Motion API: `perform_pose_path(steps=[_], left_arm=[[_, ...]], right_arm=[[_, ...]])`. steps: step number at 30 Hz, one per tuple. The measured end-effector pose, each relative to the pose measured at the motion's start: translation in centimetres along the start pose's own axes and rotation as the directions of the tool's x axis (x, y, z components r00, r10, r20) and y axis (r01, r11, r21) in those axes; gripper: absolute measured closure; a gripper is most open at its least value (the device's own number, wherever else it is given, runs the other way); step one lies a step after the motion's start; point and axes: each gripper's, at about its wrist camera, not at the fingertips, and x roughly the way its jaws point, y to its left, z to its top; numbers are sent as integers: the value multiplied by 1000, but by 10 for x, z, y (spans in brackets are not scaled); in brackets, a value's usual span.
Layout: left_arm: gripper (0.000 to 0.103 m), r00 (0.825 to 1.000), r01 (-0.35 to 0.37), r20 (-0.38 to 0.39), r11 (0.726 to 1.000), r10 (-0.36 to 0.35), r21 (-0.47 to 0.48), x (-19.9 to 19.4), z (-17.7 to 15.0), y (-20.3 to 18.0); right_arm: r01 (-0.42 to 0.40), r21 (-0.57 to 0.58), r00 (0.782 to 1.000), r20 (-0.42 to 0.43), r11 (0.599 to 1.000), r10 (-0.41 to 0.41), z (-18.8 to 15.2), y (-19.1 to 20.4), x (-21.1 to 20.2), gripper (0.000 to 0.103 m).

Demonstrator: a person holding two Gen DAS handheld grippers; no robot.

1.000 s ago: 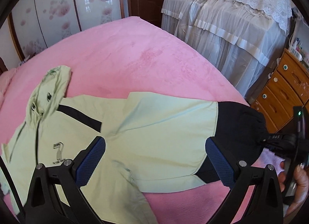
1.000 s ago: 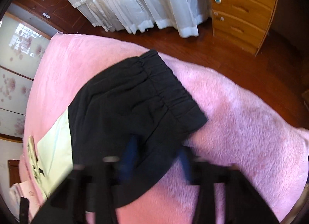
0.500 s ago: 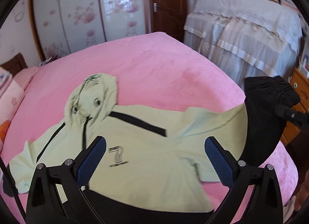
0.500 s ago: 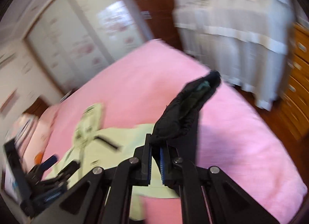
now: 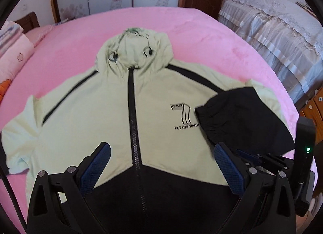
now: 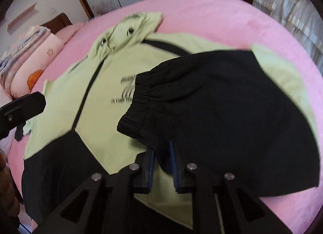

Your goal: Fold large clothes

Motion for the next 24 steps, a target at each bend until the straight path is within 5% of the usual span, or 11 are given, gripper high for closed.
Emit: perform_pose_path(steps=[4, 9, 12, 15, 19, 22, 24], left_arm=[[1, 995, 90, -31, 996, -90, 14, 15, -10, -14], [5, 966, 249, -71, 968, -249, -15, 36, -13, -33], [21, 913, 377, -122, 919, -390, -114, 58, -13, -37], [23, 858, 453, -143, 858, -493, -240, 82, -13, -38], [23, 834, 473, -135, 818, -536, -326, 106, -15, -43], [24, 833, 466, -132, 809, -538, -357, 117, -16, -51], [40, 842, 452, -134, 820, -522, -350, 120, -13, -61]], right_arm=[[-6, 43, 1000, 27, 999, 5, -13, -13, -30, 65], [-5, 116, 996, 87, 993, -5, -37, -26, -68, 64], [-6, 173, 994, 105, 985, -12, -53, -33, -78, 64], [-33, 215, 994, 108, 976, 10, -67, -37, -81, 64], [-42, 232, 994, 110, 972, 17, -79, -41, -85, 64], [-34, 225, 993, 115, 974, 8, -81, -41, -83, 64], [-9, 225, 992, 121, 974, -19, -80, -43, -82, 64]])
